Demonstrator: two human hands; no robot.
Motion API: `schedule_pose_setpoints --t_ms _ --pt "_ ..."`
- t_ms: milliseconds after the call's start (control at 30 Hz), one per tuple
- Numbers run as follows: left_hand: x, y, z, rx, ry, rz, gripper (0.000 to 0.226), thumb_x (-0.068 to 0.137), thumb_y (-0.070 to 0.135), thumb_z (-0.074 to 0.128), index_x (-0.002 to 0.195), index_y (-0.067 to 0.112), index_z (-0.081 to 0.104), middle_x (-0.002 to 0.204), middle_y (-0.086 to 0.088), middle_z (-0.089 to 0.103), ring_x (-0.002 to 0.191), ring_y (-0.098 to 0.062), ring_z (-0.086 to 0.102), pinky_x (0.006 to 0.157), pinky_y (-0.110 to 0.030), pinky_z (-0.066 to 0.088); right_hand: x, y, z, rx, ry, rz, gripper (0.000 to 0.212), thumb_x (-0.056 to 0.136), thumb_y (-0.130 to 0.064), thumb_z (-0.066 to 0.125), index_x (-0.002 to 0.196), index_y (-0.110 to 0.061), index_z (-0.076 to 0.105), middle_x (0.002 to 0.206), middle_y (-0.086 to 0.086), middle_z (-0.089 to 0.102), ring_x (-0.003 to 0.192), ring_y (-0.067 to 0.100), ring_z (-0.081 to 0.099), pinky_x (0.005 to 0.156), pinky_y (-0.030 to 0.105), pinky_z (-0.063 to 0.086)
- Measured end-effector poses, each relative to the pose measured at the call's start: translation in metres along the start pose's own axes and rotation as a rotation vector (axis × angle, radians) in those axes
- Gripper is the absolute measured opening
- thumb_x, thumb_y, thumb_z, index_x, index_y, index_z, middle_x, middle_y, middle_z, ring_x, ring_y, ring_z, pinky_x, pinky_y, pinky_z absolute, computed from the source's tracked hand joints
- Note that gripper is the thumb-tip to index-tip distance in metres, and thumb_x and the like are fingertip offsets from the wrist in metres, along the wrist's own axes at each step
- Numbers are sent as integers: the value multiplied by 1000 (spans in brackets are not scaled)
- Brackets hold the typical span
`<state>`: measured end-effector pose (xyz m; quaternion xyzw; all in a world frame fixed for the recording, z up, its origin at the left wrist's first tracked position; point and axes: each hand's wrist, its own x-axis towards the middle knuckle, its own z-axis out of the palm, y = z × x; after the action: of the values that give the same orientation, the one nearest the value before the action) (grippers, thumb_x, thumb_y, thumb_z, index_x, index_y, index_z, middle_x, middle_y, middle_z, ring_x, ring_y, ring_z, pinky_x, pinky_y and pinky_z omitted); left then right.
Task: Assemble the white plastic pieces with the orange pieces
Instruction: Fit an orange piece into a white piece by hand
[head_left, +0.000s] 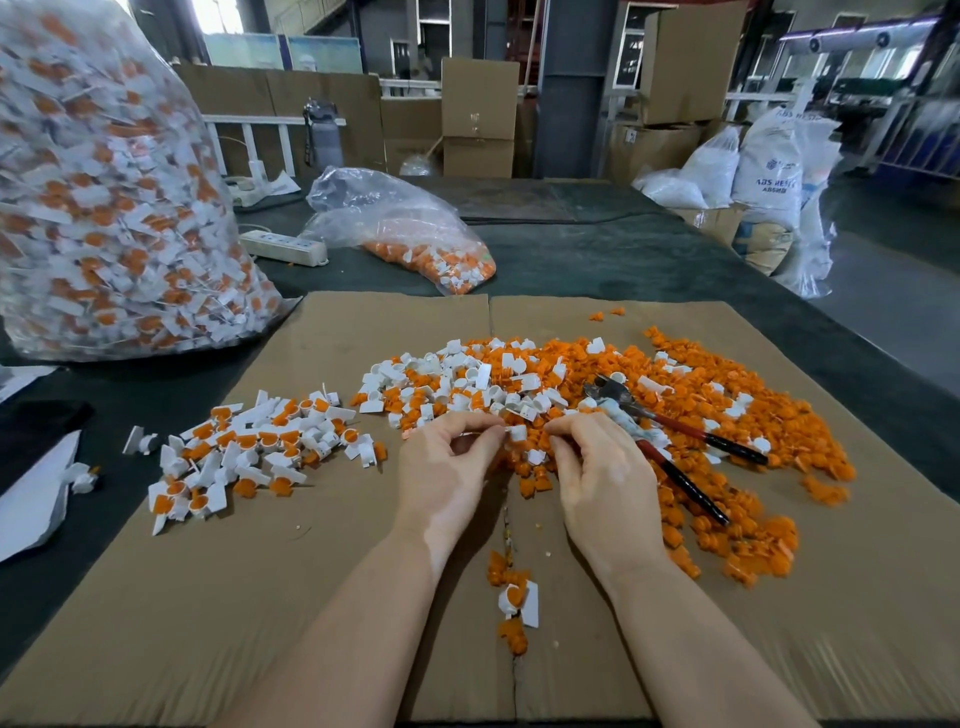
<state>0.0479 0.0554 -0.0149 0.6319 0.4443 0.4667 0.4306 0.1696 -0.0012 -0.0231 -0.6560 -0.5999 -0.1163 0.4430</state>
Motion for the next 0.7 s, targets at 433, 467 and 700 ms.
schedule_pose_setpoints --t_ms 433,467,700 --pt "0 0 -1 -14 -73 16 33 83 4 67 106 28 64 90 13 64 79 4 61 65 -4 46 0 0 2 5 -16 -16 7 84 -3 65 89 -5 69 83 6 67 80 18 63 72 22 49" --pt "0 0 -1 -2 -77 21 35 84 4 66 109 28 64 89 14 62 79 4 61 65 -4 46 1 0 2 9 -16 -15 7 84 -3 65 89 -5 69 83 6 67 80 17 63 72 23 50" --pt "1 -3 -1 76 -123 10 31 88 8 61 99 37 64 92 5 63 87 -12 62 78 -23 52 0 -2 -2 159 -38 55 11 88 -7 60 96 -7 68 86 1 67 81 9 62 72 20 52"
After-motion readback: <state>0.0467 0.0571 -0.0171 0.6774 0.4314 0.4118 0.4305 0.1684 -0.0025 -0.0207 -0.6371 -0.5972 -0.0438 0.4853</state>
